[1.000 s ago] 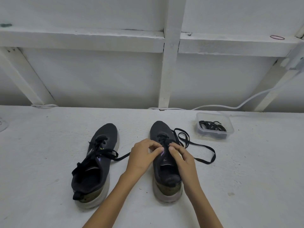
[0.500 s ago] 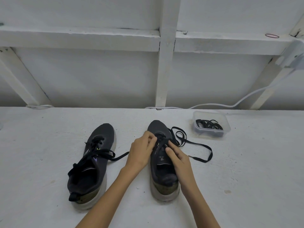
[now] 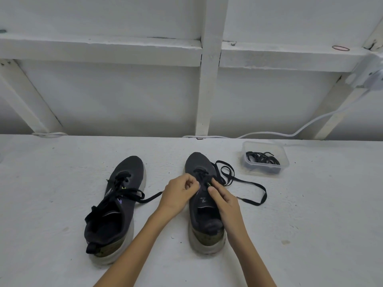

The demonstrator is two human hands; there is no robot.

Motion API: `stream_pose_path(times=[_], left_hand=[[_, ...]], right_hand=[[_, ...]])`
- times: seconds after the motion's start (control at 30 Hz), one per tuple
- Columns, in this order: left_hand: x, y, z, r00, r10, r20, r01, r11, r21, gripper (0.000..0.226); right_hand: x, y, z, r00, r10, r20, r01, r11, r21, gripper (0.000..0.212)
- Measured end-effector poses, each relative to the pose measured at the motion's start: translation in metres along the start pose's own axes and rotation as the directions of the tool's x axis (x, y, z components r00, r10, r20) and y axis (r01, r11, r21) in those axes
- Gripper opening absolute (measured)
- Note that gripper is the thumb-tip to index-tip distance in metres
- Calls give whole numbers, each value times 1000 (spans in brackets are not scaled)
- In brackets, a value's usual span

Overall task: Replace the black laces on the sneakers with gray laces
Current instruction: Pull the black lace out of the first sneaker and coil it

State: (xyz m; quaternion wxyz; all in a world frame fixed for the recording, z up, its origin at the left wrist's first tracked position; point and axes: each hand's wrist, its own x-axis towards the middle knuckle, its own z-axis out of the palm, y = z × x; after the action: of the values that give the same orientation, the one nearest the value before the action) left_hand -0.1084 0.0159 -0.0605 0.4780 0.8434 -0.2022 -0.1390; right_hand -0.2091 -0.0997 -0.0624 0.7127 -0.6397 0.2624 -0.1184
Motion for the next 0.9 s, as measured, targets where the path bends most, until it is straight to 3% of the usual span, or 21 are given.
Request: stream_pose_path(times=[0.23,0.4,0.53,0.67,0.73,0.83,0.9], left_hand=[[14,0,-8,981,-122,-151,97,982,-162,12],[-5,1,-5,980,-201,6,191,923,-335,30],[-12,-1,-1,998,-53,29,59,966,-253,22],[-3,-1,-7,996,19,-87,-28,994,-107,19],[2,4,-13,985,-52,-163,18,980,-199,20],[10,10,-22,954,-221,-203,101,873,-477,19],[8,11,-22,955,-238,-175,127,865,-485,21]], right_hand=[[-1,1,1,1000,-14,-1,14,1000,-25,43],[-1,0,2,1000,-21,-14,21,1000,-5,40],[-1,0,3,1000,-17,-16,18,1000,11,38],[-1,-2,1,1000,-24,-1,24,1000,2,31],[-1,-1,0,1000,-28,7,28,999,-33,36],[0,3,0,999,-40,20,41,996,-73,40],[1,4,1,999,-42,16,43,996,-81,40]])
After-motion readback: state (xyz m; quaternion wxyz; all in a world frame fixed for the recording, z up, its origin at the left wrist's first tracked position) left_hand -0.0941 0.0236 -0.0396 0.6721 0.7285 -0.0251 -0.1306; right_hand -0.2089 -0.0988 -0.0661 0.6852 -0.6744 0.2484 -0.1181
